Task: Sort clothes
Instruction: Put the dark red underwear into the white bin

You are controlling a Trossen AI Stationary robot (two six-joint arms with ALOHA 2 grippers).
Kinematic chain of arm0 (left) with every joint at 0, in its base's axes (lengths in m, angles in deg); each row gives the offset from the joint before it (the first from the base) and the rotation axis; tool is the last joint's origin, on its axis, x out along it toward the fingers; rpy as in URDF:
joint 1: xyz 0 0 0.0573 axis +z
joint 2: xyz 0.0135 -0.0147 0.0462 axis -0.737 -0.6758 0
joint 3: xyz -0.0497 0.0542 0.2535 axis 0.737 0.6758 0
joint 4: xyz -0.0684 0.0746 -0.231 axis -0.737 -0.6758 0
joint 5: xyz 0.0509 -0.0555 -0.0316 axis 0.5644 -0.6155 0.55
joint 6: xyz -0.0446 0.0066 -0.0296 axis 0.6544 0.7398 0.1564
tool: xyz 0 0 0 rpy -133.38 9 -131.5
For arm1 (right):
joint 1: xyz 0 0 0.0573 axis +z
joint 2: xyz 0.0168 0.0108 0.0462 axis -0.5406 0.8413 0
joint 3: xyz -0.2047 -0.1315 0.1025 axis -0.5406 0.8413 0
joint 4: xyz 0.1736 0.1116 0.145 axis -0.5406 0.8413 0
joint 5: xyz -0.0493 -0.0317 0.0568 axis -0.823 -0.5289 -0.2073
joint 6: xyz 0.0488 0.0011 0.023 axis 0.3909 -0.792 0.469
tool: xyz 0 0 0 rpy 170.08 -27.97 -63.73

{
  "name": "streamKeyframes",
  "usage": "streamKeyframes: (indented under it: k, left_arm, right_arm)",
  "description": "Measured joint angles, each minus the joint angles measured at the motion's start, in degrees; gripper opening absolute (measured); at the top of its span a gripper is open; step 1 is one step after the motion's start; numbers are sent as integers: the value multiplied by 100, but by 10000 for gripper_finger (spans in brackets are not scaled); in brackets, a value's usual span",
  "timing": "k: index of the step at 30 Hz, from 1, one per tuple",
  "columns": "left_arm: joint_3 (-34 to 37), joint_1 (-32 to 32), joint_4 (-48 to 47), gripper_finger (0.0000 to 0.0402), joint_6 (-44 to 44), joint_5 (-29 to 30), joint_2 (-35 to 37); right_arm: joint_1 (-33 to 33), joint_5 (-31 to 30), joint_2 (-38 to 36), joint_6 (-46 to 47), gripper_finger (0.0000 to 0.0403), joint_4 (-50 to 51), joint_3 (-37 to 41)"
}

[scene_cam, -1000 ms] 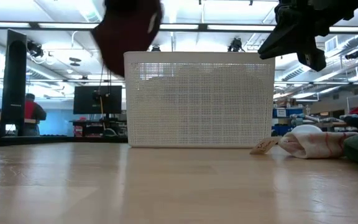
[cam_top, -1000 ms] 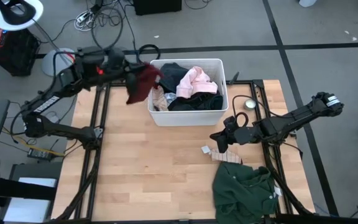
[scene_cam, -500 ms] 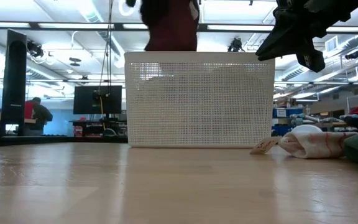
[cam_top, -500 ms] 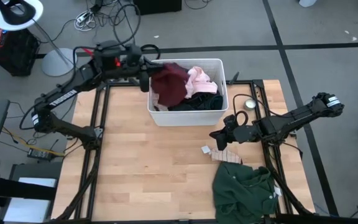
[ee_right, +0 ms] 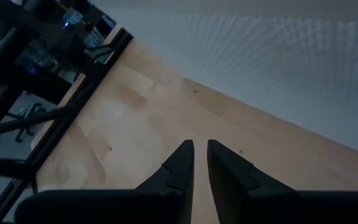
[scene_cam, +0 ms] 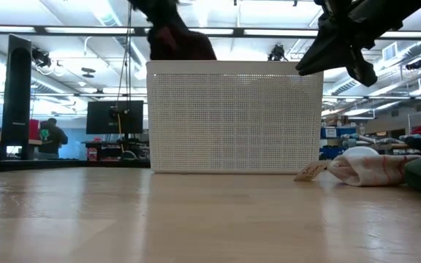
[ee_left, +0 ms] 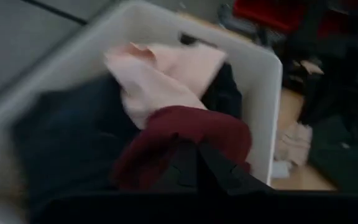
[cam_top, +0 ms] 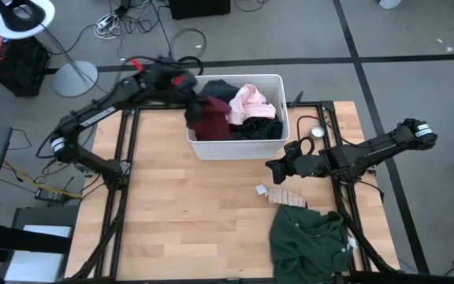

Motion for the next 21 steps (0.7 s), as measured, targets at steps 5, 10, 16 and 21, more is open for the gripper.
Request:
streamKeyframes:
  k: [5,10,16,21]
  left_arm:
    - [5,-4,-374,0,-142,-420,-768]
    - [7,13,-834,0,-449,-406,-1409]
    - [-55,-68,-930,0,-523,339,-2035]
    - [-26,-240,-874,0,-913,1183,-2262]
  right_arm:
    - [-143,-2,0,8,48,-16,0]
    - [-161,-2,0,50,48,-48,0]
    - [-182,-32,2,62,48,-64,0]
    - [-199,-65,2,155,48,-53,0]
